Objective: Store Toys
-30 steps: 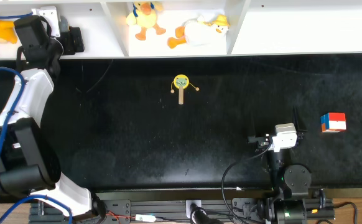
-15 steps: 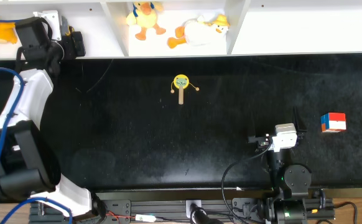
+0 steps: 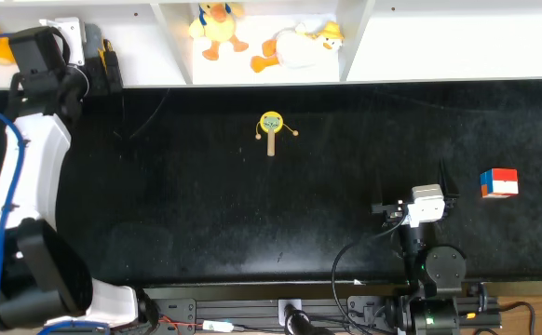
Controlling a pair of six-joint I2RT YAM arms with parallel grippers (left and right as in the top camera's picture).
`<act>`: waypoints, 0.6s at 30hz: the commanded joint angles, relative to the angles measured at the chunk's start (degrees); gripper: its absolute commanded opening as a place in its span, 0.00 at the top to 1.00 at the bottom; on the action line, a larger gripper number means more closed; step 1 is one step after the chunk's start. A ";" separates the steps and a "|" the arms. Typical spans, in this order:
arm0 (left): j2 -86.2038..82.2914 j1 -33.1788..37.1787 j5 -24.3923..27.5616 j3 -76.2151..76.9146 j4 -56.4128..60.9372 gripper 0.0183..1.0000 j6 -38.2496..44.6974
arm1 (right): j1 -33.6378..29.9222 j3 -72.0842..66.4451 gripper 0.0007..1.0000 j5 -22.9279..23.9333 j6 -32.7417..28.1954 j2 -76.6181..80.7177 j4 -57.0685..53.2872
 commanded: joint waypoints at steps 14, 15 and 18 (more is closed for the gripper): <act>-14.38 -2.16 -2.12 -0.39 -14.49 0.00 -0.85 | -0.31 -0.76 0.00 -0.26 -0.17 -0.20 0.28; -15.45 -2.16 -2.69 -0.90 -15.04 0.00 -0.85 | -0.31 -0.74 0.00 -0.26 -0.17 -0.20 0.28; -19.82 -2.16 -3.30 -3.89 -15.41 0.00 -0.90 | -0.31 -0.76 0.01 -0.26 -0.17 -0.20 0.28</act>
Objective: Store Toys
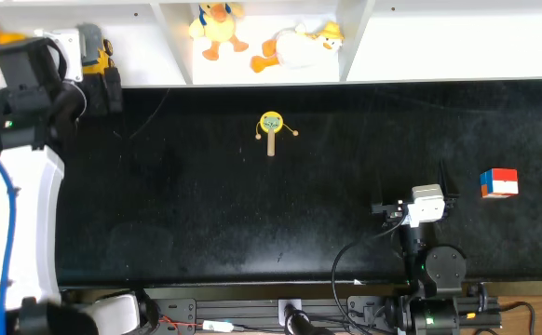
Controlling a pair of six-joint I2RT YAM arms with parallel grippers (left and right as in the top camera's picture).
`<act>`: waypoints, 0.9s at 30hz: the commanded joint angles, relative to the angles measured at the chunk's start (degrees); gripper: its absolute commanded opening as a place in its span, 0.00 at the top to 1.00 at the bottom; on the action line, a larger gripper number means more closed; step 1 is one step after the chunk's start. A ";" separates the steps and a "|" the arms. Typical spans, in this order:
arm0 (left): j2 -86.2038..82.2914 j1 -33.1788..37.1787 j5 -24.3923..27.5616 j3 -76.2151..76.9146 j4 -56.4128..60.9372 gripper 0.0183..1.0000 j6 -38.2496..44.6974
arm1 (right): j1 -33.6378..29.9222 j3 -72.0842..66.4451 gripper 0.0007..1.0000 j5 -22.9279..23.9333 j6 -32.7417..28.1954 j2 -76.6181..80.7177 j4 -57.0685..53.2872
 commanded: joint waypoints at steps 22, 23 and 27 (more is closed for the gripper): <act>-41.55 -0.09 -1.20 -24.04 -5.53 0.00 -6.82 | -0.31 -0.74 0.01 -0.26 -0.15 -0.20 0.26; -41.48 -0.09 -0.46 -24.04 -5.75 0.00 -6.80 | -0.31 -0.76 0.00 -0.26 -0.15 -0.20 0.26; -40.74 -0.09 0.15 -24.04 -5.97 0.00 -6.78 | -0.31 -0.76 0.00 -0.26 -0.15 -0.20 0.26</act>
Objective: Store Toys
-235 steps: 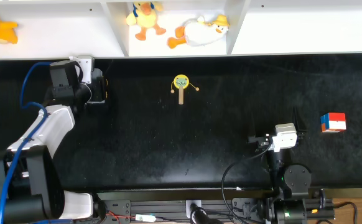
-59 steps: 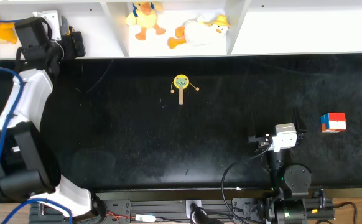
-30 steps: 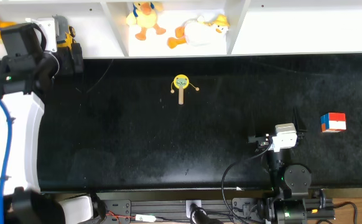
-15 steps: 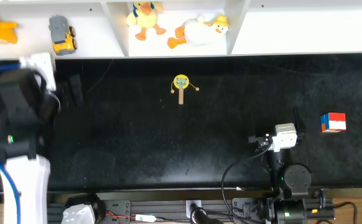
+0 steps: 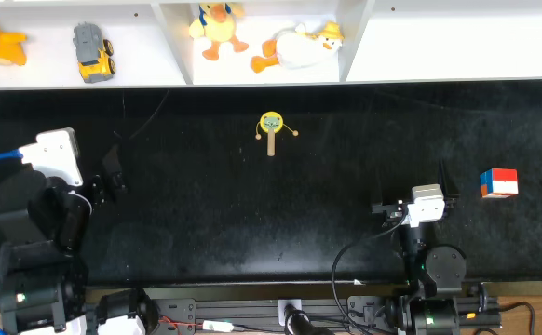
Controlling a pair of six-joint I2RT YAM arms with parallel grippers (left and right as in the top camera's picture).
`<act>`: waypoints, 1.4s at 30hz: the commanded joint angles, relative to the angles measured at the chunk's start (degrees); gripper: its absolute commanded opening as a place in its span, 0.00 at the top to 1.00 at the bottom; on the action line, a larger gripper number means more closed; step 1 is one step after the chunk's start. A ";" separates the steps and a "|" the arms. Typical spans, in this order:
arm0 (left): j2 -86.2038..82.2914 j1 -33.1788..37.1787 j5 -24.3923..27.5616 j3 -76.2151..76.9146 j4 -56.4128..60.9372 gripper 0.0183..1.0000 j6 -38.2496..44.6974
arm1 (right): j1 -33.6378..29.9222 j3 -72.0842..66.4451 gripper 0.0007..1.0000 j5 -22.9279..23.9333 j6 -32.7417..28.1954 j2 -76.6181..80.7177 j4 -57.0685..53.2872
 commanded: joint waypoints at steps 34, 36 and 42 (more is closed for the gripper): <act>-18.71 5.16 0.48 -13.05 -0.68 0.00 -1.03 | -0.31 -0.76 0.01 -0.24 -0.17 -0.20 0.24; -22.69 5.33 0.35 -16.70 2.40 0.00 -1.09 | -0.31 -0.76 0.01 -0.24 -0.17 -0.20 0.24; -31.32 5.33 -5.53 -26.64 9.75 0.00 -11.72 | -0.31 -0.76 0.00 -0.22 -0.17 -0.20 0.24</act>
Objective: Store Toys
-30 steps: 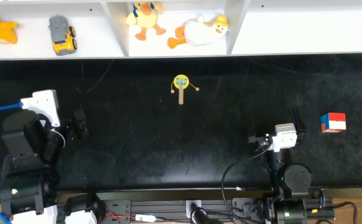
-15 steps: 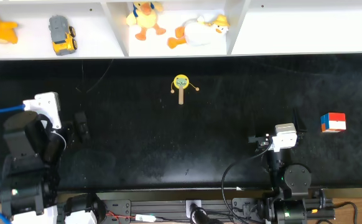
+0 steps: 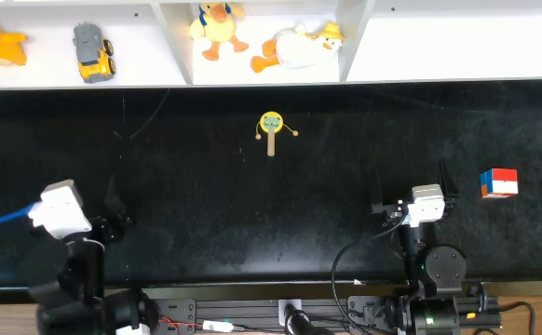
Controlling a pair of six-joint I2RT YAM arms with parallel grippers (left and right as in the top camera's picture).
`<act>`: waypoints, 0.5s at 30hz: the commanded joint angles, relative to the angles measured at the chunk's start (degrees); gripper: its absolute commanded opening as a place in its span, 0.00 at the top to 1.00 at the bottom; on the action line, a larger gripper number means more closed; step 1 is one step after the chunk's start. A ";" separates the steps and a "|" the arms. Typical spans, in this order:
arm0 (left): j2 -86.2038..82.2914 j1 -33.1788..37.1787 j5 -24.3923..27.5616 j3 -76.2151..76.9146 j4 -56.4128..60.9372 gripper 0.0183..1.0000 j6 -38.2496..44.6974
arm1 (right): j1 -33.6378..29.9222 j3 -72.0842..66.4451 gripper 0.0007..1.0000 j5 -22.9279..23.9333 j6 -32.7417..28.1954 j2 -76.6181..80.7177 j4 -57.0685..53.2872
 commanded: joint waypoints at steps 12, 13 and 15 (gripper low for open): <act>-12.37 0.04 -3.72 -18.97 16.85 0.00 -7.41 | -0.33 -0.74 0.00 -0.26 -0.15 -0.20 0.26; -12.37 -0.26 -3.74 -19.54 17.59 0.00 -7.39 | -0.33 -0.74 0.00 -0.26 -0.15 -0.20 0.26; -12.37 -0.94 -3.80 -20.48 18.80 0.00 -7.37 | -0.33 -0.74 0.00 -0.26 -0.15 -0.20 0.26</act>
